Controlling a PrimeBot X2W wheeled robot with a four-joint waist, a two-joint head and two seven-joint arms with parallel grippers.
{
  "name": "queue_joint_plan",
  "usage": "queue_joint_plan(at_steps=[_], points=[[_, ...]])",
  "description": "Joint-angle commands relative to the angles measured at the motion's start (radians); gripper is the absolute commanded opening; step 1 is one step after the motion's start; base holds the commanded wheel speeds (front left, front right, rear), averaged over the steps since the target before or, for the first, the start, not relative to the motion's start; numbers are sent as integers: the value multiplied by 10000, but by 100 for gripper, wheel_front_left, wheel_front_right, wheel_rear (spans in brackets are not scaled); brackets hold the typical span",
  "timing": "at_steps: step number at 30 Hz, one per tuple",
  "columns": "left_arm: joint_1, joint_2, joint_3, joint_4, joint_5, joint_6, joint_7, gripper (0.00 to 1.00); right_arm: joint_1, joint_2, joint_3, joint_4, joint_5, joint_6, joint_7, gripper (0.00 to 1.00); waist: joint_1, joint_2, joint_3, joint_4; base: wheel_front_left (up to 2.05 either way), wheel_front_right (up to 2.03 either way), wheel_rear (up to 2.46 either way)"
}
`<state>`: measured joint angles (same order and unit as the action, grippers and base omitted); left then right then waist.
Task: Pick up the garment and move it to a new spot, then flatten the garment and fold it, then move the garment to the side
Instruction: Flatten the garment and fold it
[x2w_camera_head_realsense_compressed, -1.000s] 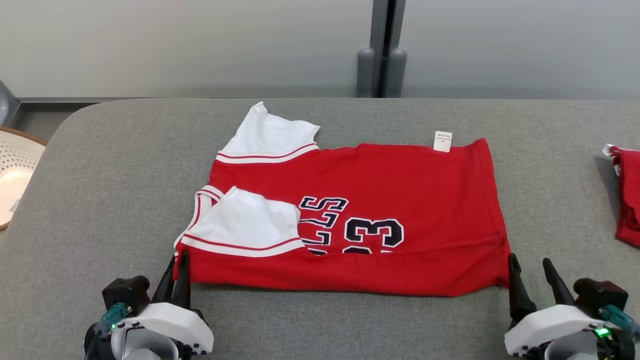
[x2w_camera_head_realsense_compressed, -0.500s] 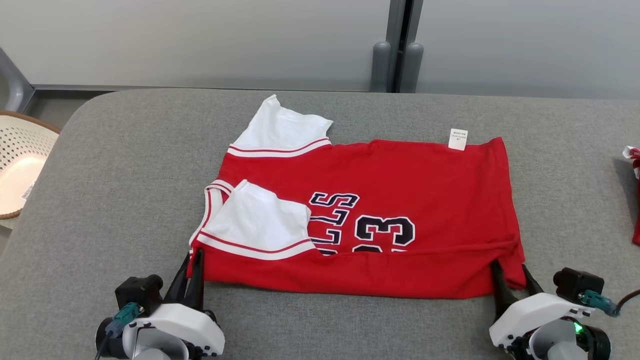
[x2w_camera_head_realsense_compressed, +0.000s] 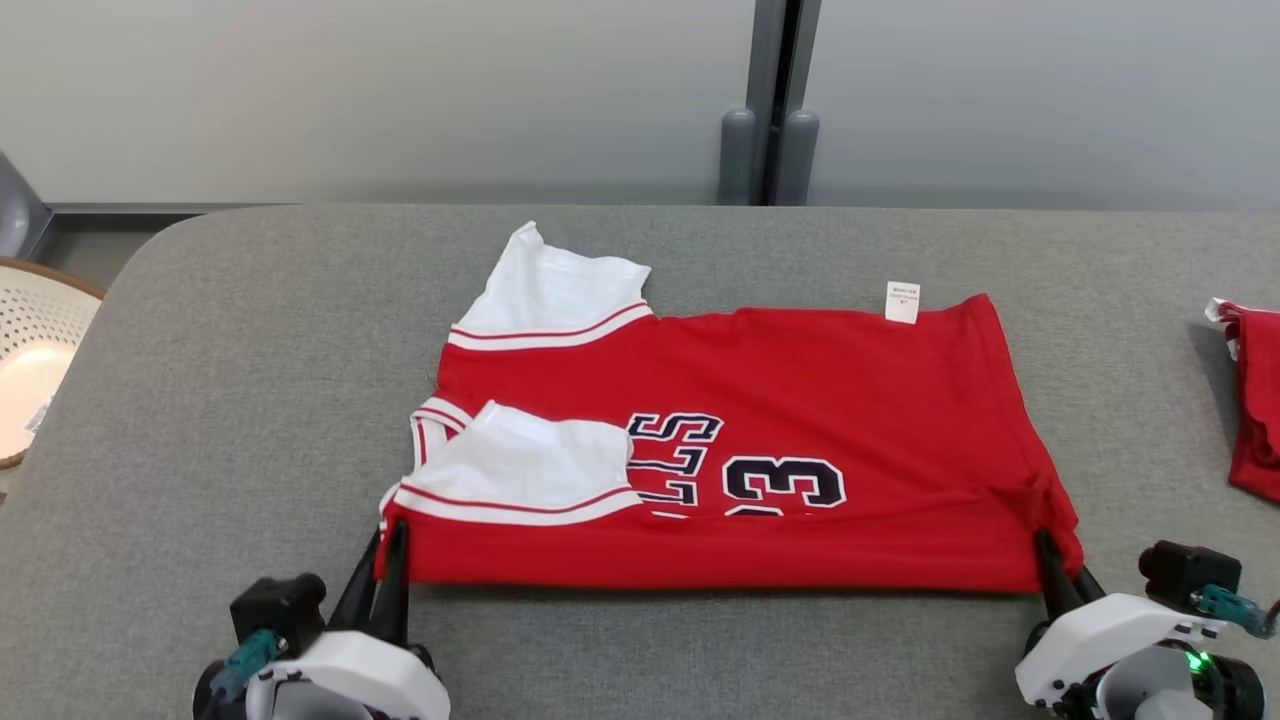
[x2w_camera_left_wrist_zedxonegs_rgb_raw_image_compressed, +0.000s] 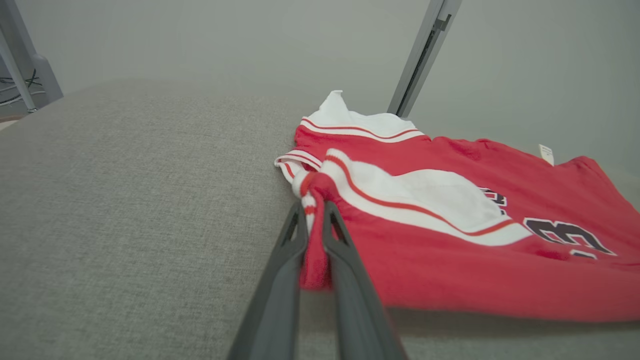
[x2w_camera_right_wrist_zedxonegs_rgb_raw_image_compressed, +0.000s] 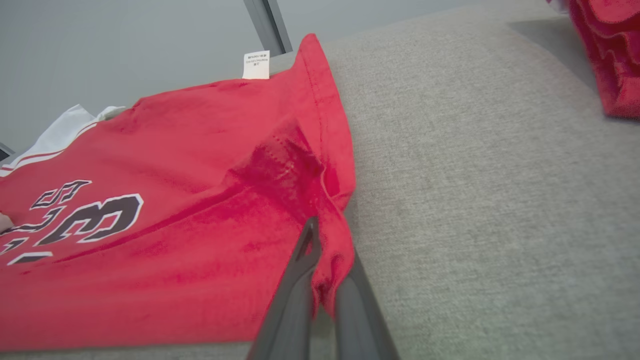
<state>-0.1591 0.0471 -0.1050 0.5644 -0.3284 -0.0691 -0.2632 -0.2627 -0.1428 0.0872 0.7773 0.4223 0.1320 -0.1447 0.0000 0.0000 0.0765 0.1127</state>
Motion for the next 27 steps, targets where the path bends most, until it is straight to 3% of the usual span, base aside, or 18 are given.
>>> queue_joint_plan(at_steps=[1,13,19,20,21,22,23,27], points=[[187,75,49,-29,-84,-10,-13,0,184,-193,-120,-125,64,-26,105,0,0,0,-65,-92,0,0,0],[1619,183,-615,-476,238,-327,53,0,1659,-577,-620,-2170,489,-26,2497,0,0,0,-260,-139,0,0,0],[2183,311,-623,-1238,156,-94,493,0,2629,-414,-1166,-3654,310,-26,3792,0,0,0,-517,-163,0,0,0],[2269,335,-640,-1316,125,-67,648,10,2747,-350,-1332,-3840,224,-26,3939,29,0,0,-558,-171,0,0,0],[2355,367,-672,-1374,117,-47,827,29,2863,-286,-1486,-3990,93,-26,4046,100,0,0,-593,-181,0,0,0],[2395,402,-711,-1445,141,-21,940,71,2940,-211,-1626,-4114,-77,-26,4107,100,0,0,-623,-190,0,0,0],[2428,425,-705,-1544,148,13,993,96,2982,-134,-1788,-4284,-289,-26,4084,100,0,0,-648,-200,0,0,0],[2564,450,-734,-1704,152,115,1156,100,3027,132,-2238,-4573,-918,-23,3893,100,0,0,-730,-231,0,0,0]])
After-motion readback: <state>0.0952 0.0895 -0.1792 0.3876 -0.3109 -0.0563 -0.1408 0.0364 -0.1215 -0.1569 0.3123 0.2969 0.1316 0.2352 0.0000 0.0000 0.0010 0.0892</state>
